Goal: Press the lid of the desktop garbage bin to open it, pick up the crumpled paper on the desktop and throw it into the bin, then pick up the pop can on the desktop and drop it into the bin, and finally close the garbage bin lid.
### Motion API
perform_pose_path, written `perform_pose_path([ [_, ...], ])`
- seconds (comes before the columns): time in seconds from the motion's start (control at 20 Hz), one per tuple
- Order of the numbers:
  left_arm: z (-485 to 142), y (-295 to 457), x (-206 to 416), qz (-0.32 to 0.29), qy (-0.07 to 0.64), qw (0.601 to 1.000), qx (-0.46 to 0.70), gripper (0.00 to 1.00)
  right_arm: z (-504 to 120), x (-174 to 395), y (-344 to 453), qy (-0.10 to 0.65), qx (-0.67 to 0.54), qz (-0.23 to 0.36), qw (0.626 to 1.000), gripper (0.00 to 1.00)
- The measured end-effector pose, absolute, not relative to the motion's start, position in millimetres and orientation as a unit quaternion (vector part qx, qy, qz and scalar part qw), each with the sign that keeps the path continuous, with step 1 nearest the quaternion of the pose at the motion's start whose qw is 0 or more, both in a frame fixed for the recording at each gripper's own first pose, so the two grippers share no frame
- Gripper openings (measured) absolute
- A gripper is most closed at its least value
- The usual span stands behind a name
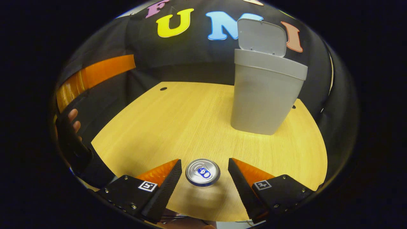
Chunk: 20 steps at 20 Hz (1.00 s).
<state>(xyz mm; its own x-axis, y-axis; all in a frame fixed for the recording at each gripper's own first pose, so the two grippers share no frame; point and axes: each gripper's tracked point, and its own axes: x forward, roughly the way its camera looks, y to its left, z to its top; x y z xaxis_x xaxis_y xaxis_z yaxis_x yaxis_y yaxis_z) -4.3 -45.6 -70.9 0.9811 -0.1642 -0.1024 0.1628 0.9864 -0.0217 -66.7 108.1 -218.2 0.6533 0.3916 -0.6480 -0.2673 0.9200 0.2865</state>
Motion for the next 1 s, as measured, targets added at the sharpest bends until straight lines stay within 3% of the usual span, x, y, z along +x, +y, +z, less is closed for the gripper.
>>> perform_pose_path([
  [0.5,-73,-44,-7,-0.064,0.063,0.996,0.003,0.93,-250,-70,115,0.442,0.057,0.207,0.871,0.95],
  [0.6,-71,-43,-6,-0.062,0.062,0.996,0.005,0.93,-250,-70,113,0.443,0.051,0.207,0.871,0.85],
  [1.0,-73,-51,0,-0.068,0.067,0.995,0.004,0.93,-210,-50,91,0.387,0.083,0.192,0.898,0.80],
])
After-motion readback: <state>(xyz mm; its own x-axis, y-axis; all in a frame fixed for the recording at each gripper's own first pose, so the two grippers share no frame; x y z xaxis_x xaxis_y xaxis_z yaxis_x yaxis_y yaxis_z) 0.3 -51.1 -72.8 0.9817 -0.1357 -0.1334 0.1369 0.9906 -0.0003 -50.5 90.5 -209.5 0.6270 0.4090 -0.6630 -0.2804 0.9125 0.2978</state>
